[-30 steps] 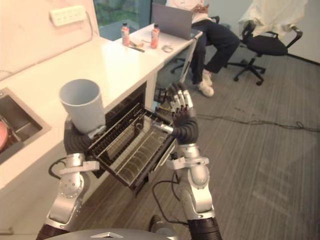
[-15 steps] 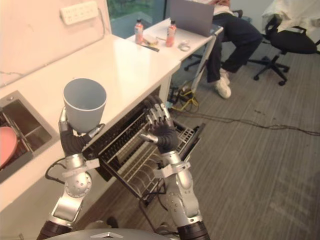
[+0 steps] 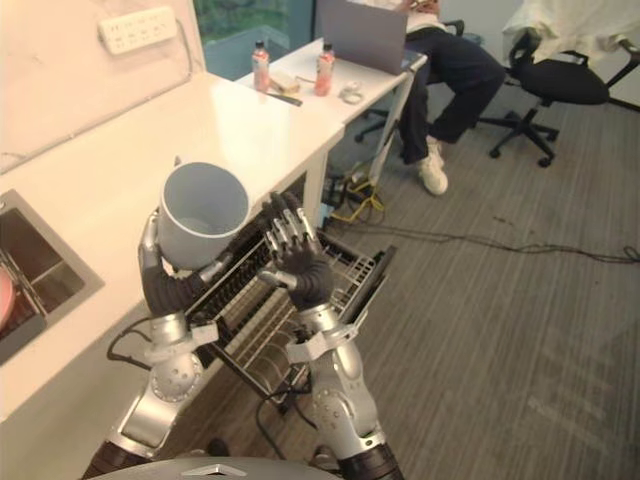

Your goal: Walk over to the sink, pick up the cup, carry it to the dishwasher, place the cup inside the dishwasher, then close the dishwasher door

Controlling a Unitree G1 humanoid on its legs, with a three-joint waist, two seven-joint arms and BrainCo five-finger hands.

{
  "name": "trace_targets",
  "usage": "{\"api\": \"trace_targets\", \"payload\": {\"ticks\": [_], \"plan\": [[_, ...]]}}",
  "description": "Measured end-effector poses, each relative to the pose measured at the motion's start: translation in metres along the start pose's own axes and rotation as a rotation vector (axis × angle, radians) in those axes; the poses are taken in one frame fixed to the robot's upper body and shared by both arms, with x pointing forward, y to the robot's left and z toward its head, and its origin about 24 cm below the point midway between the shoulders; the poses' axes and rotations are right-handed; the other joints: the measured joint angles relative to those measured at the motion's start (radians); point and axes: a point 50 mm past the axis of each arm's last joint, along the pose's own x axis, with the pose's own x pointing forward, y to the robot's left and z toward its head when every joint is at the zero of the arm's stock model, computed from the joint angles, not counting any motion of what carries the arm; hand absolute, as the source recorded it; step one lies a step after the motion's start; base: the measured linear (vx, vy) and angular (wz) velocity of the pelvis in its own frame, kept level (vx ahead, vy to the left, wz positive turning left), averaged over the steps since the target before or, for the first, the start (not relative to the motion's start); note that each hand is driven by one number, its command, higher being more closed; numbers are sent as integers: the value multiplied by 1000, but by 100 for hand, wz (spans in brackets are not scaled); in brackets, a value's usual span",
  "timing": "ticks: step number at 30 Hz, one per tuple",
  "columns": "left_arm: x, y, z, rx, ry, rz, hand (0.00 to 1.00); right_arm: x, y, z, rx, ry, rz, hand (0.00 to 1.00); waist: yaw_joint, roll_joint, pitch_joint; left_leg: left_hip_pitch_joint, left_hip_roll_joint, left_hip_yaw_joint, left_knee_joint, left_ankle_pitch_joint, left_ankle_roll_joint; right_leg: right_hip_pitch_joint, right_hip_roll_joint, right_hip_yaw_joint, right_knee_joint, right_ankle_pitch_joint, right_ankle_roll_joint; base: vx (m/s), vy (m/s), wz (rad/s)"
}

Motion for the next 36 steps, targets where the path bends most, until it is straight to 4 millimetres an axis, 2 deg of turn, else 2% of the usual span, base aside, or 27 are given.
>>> {"api": "trace_targets", "payload": {"ticks": [6, 10, 26, 27, 36], "plan": [[-4, -5, -2, 5, 21, -30, 100, 2, 6, -4, -38, 22, 3, 0, 2, -10, -7, 0, -5, 8, -2, 0, 1, -8, -2, 6, -1, 5, 2, -13, 0, -4], [-4, -6, -2, 10, 29, -33, 100, 9, 12, -5, -66, 21, 36, 0, 1, -9, -8, 0, -5, 22, -1, 1, 2, -17, -2, 22, -4, 13, 2, -26, -4, -11], [-9, -18, 4, -26, 18, -102, 100, 14, 21, -9, -83, 35, 50, 0, -3, -5, -24, 0, -20, -12, -37, 31, 15, -16, -8, 0, 0, 15, 2, -8, -2, 4], [-9, -18, 4, -28, 17, -104, 100, 14, 21, -10, -82, 35, 50, 100, -3, -5, -24, 0, -21, -13, -37, 32, 15, -16, -8, 0, 1, 15, 3, 0, 0, 0], [-11, -20, 4, -31, 21, -116, 100, 14, 18, -9, -89, 32, 20, 100, -5, -5, -27, 3, -31, -28, -71, 55, 18, -27, -12, -2, 3, 17, 5, 0, 0, 0]]}}
